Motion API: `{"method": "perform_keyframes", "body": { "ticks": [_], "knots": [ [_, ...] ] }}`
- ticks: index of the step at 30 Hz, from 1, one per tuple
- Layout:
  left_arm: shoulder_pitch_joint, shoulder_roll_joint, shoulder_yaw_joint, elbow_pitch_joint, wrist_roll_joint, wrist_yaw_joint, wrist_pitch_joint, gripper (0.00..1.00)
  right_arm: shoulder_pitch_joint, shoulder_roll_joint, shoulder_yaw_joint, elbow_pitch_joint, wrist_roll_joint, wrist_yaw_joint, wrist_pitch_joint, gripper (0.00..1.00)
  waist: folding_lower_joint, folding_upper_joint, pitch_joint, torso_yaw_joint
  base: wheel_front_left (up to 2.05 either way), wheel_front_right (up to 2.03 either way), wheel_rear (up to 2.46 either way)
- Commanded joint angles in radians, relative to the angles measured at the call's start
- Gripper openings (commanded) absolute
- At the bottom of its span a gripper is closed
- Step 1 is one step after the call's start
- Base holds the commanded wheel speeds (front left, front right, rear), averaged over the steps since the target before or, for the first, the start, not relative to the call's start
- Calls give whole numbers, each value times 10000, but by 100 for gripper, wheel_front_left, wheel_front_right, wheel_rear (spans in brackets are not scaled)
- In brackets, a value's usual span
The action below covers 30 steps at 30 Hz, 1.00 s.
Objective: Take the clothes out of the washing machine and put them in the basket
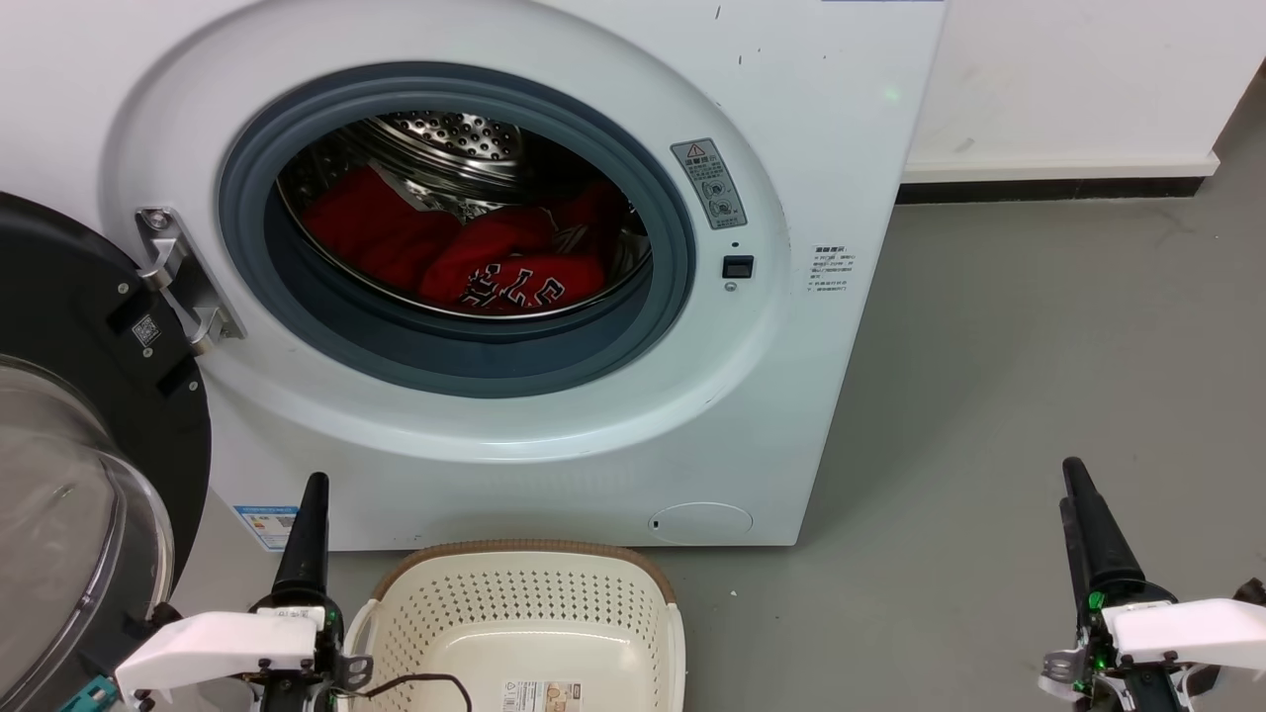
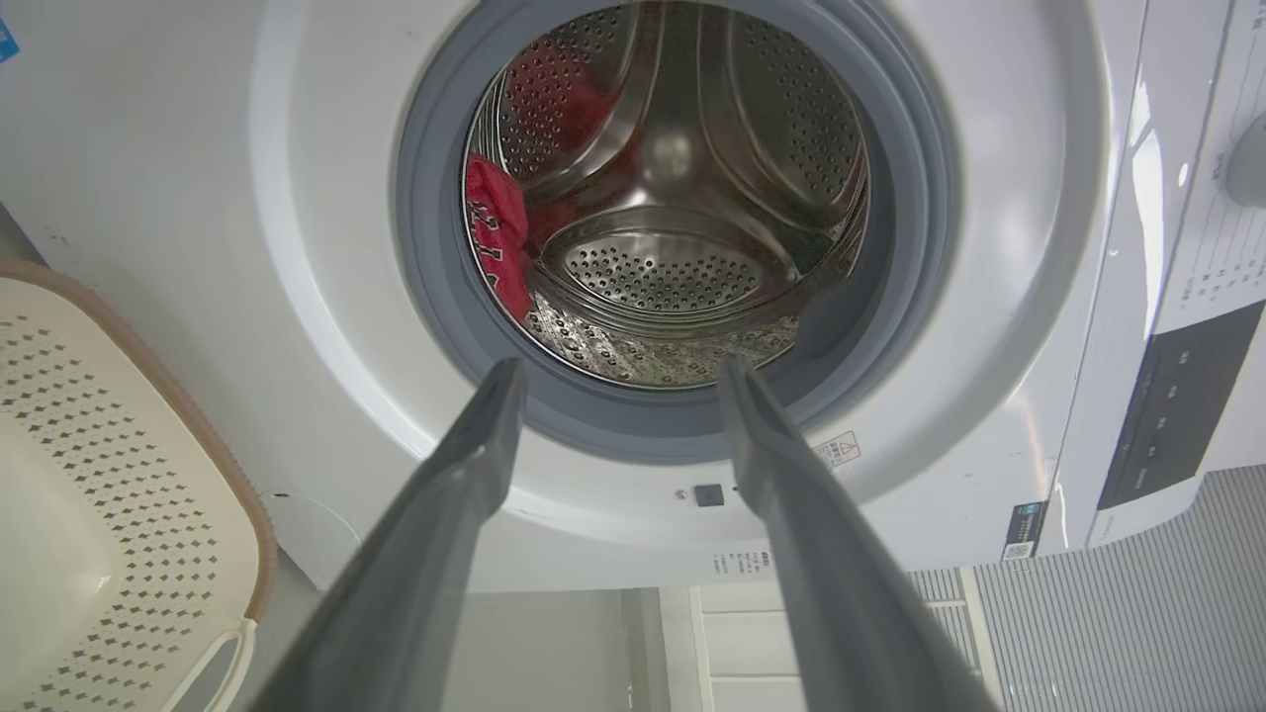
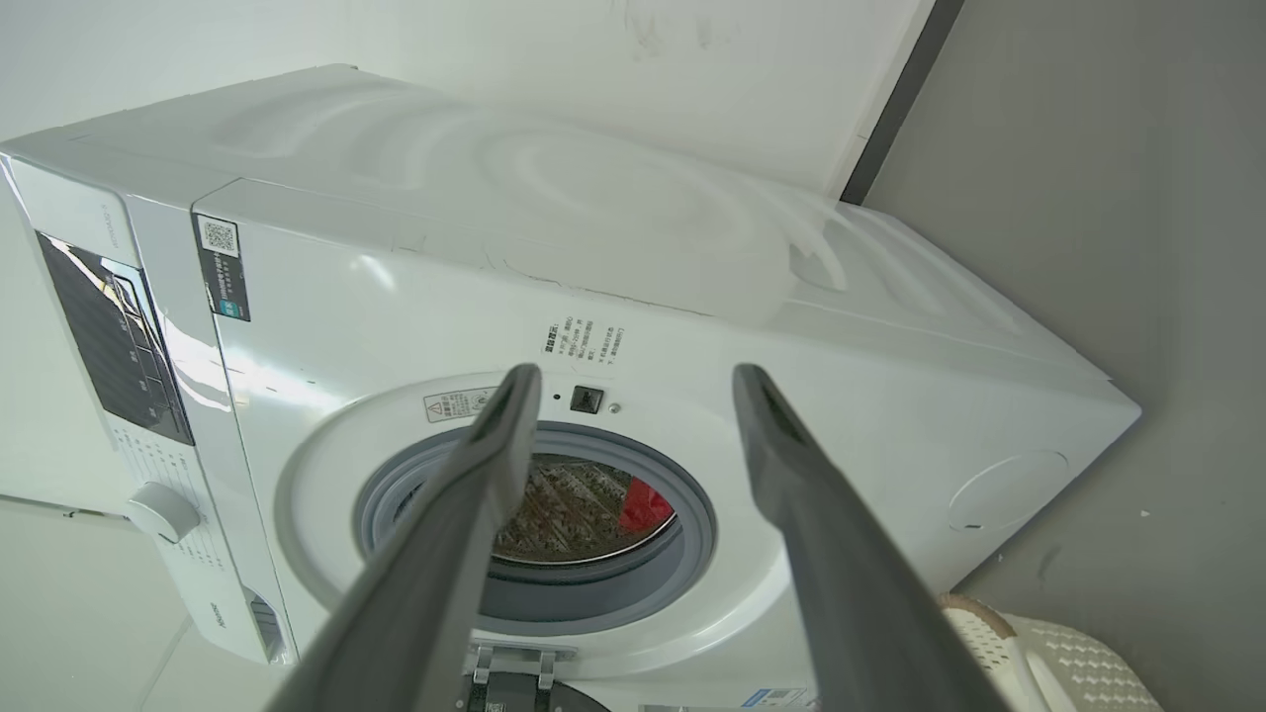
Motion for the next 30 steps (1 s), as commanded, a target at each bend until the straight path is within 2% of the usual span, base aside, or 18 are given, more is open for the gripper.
{"method": "perform_keyframes", "body": {
  "ticks": [1,16,24,30],
  "knots": [
    [-76,36,-2,-284,346,64,-99,100,-42,-33,-10,-274,-325,0,-97,100,1,-1,3,-1,0,0,0],
    [183,49,-548,-1081,3564,833,-685,100,243,-36,167,-1231,-3994,0,-687,100,1,-1,38,-2,0,0,0],
    [291,54,-807,-1276,5213,1143,-968,100,455,-37,476,-1470,-6337,0,-963,100,1,-1,50,4,0,0,0],
    [378,59,-1011,-1423,6334,1288,-1158,100,579,-37,571,-1592,-7584,0,-1156,100,1,-1,65,-4,0,0,0]
  ]
}}
